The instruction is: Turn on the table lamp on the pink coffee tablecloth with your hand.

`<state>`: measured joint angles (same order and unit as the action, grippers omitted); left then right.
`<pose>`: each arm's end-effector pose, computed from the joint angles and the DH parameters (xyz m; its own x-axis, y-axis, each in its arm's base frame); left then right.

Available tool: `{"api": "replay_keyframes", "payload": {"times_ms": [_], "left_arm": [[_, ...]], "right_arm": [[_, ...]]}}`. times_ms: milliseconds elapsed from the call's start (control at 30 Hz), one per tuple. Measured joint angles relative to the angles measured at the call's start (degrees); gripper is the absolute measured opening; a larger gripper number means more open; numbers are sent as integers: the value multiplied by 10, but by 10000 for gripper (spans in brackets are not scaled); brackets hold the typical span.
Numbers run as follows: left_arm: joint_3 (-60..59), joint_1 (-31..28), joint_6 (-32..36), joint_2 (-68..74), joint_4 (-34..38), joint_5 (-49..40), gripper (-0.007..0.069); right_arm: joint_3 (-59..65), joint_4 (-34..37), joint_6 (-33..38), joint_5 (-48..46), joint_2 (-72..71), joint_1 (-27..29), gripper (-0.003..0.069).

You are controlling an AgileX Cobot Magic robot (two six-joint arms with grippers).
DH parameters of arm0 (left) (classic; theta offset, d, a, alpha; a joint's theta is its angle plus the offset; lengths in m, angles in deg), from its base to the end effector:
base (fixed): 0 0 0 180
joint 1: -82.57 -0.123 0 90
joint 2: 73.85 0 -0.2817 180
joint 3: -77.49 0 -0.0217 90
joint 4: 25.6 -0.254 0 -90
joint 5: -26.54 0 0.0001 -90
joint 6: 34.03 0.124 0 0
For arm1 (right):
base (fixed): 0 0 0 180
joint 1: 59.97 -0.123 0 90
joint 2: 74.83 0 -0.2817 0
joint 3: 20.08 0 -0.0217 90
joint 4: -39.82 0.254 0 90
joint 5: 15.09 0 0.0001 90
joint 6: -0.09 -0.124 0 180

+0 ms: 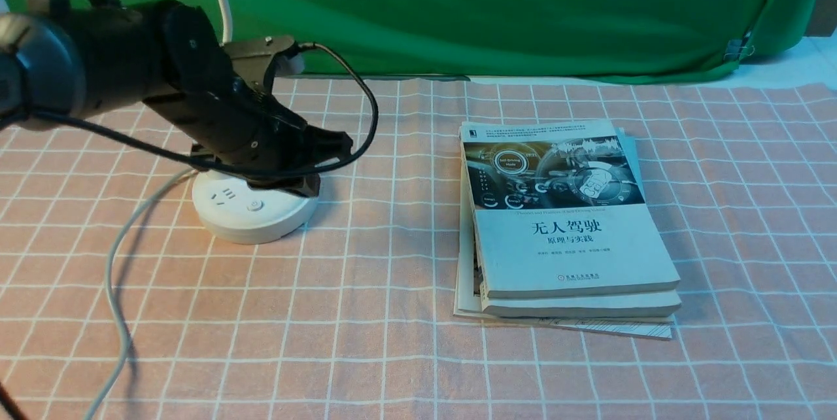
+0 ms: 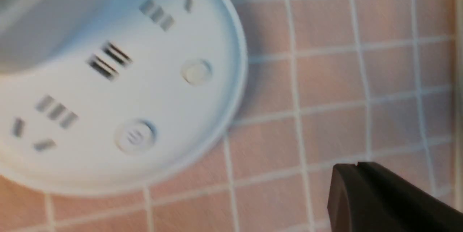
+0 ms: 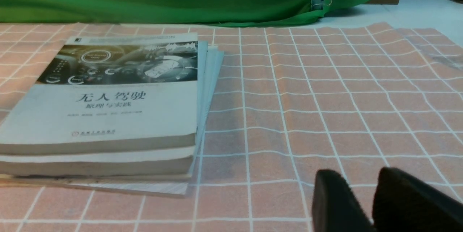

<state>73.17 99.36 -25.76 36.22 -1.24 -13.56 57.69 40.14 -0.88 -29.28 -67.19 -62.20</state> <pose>0.3669 -0.1452 0.1970 -0.9042 0.0836 -0.4188 0.2326 0.9189 -0.3187 0.0944 0.0038 0.1816 -0.1675 0.0158 -0.9857 -0.0365 0.9991 0.0223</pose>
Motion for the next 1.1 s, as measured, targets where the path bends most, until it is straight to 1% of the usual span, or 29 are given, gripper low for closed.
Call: {"api": "replay_keyframes", "payload": {"times_ms": [67,100,133,167,200,300,333,400,433,467,500,533,567,600,633,667,700,733,833,867,933,1000,1100], "left_arm": [[-44,0,53,-40,60,-15,21],[-54,0,66,-49,74,-18,21],[-95,0,117,-93,128,-27,21],[-100,0,124,-93,135,-29,21],[-138,0,177,-144,191,-36,21],[-196,0,294,-259,296,-39,21],[-200,0,303,-274,303,-39,21],[-238,0,409,-359,374,-25,21],[-257,1,478,-411,413,-1,21],[-274,0,525,-445,432,24,21],[-288,0,558,-470,441,50,21],[-295,0,572,-476,443,65,21],[-326,0,615,-525,444,135,21],[-343,0,627,-538,438,175,21],[-360,0,634,-557,428,217,21],[-386,0,641,-572,409,278,21],[-391,0,641,-577,406,287,21],[-428,0,646,-594,372,368,21],[-480,0,650,-611,317,461,21],[-486,0,650,-612,314,472,21],[-526,0,651,-612,259,518,21],[-539,0,651,-611,239,526,21],[-585,0,652,-606,170,532,21]], "right_arm": [[0,0,0,0,0,0,238],[0,0,0,0,0,0,238],[0,0,1,0,0,0,238],[0,0,0,0,0,0,238],[0,0,0,0,0,0,238],[0,0,0,0,0,0,238],[0,0,0,0,0,0,238],[0,0,0,0,0,0,238],[0,0,0,0,0,0,238],[0,0,0,0,0,0,238],[0,0,0,0,0,0,238],[0,0,0,0,0,0,238],[0,0,0,0,0,0,238],[0,0,0,0,0,0,238],[0,0,0,0,0,0,238],[0,0,0,-1,0,0,238],[0,0,0,-1,0,0,238],[0,0,0,-1,0,0,238],[0,0,0,-1,0,0,238],[0,0,0,-1,0,0,238],[0,0,0,-1,0,0,238],[0,0,1,0,0,0,238],[0,0,0,0,0,0,238]]}}
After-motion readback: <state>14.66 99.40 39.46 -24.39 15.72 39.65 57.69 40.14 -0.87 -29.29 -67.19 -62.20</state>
